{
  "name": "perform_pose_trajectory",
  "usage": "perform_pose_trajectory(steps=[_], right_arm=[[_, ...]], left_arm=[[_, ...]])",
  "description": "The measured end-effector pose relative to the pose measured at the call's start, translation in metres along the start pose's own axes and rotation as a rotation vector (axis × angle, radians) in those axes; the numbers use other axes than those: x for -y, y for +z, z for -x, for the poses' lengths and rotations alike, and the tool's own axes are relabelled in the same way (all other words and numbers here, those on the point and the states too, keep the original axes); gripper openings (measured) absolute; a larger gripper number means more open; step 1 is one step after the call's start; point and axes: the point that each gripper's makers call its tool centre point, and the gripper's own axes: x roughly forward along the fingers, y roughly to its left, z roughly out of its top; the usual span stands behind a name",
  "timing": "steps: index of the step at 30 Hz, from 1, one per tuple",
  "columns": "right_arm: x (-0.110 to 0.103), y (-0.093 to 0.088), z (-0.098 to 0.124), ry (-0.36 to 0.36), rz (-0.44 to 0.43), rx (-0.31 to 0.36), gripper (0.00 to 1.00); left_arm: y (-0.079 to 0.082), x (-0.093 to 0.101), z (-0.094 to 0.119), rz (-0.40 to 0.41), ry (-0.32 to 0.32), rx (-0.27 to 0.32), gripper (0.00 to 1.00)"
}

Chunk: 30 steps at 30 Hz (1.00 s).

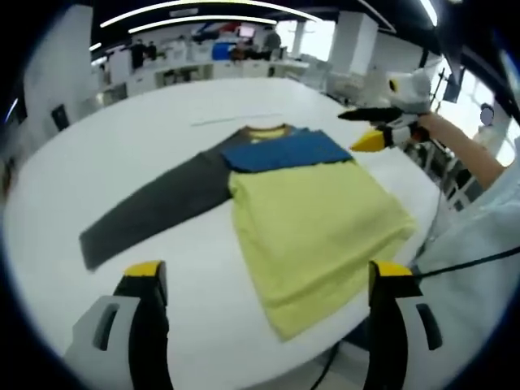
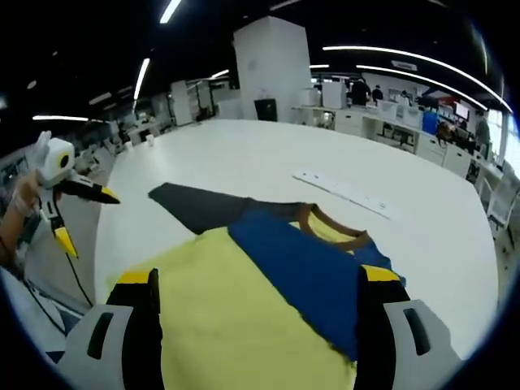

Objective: Fold the garment on the visible template until the final outline fits inside the template.

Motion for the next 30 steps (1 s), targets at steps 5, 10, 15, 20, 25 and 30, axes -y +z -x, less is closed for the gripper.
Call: perform_pose_trajectory(steps=[5,10,15,20,25,30], right_arm=[[-0.002,-0.011,0.017,-0.019,-0.021,0.005,1.00],[-0.008,-0.025,0.036,-0.046,-0.023,0.006,1.00],[-0.019,-0.032,0.054,-0.061,-0.018,0.011,1.00],[-0.033,-0.041,0.072,-0.067,0.009,0.003,1.00],[-0.044,-0.047,0.088,-0.076,0.002,0.016,1.00],[-0.056,-0.057,0.107,-0.092,0.021,-0.003,1.00]], left_arm=[[0.001,0.010,0.007,-0.002,-0.015,0.013,0.99],[-0.002,0.012,0.012,-0.013,0.002,0.016,0.99],[0.001,0.021,0.019,-0.007,-0.011,0.048,0.99],[-0.004,0.027,0.026,-0.021,-0.013,0.050,0.99],[-0.010,0.031,0.034,-0.026,-0.001,0.058,0.99],[-0.016,0.040,0.042,-0.039,-0.001,0.058,0.99]])
